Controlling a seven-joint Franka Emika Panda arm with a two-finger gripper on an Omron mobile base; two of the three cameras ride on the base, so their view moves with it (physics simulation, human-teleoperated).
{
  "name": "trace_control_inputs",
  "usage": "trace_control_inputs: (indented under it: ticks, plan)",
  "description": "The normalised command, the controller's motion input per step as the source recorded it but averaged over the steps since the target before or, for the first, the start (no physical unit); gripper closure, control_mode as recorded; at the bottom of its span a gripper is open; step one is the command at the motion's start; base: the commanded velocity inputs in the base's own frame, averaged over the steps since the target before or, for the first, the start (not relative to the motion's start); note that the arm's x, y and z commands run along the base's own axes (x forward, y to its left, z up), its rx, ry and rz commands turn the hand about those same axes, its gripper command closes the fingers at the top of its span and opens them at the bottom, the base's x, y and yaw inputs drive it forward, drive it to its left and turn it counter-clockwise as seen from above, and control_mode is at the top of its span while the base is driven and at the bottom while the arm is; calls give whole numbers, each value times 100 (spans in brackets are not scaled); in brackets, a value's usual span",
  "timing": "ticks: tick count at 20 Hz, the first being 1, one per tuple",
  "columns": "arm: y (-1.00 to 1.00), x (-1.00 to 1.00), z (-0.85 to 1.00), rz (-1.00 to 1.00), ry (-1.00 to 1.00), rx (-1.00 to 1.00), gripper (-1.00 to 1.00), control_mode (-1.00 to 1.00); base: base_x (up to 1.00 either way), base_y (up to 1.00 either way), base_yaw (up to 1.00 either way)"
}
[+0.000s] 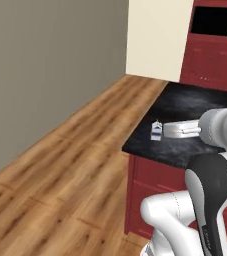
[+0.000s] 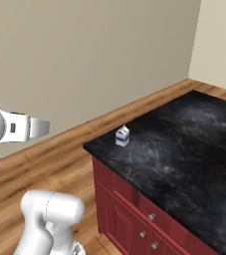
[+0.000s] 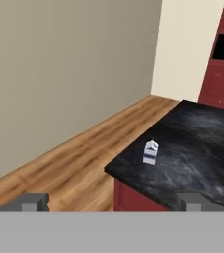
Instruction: Pick the bottled water, milk, boxed drink from the counter and place them in the open cabinet.
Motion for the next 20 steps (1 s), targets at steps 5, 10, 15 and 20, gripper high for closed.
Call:
trace_control_inputs:
  ticks: [5, 10, 15, 20]
  plan:
    - [0, 0, 0, 0, 0, 0, -100, 100, -23, -16, -34]
    - [0, 0, 0, 0, 0, 0, -100, 100, -1, -3, -28]
    - [0, 0, 0, 0, 0, 0, -100, 100, 17, 2, -17]
    - [0, 0, 0, 0, 0, 0, -100, 100, 21, 1, -10]
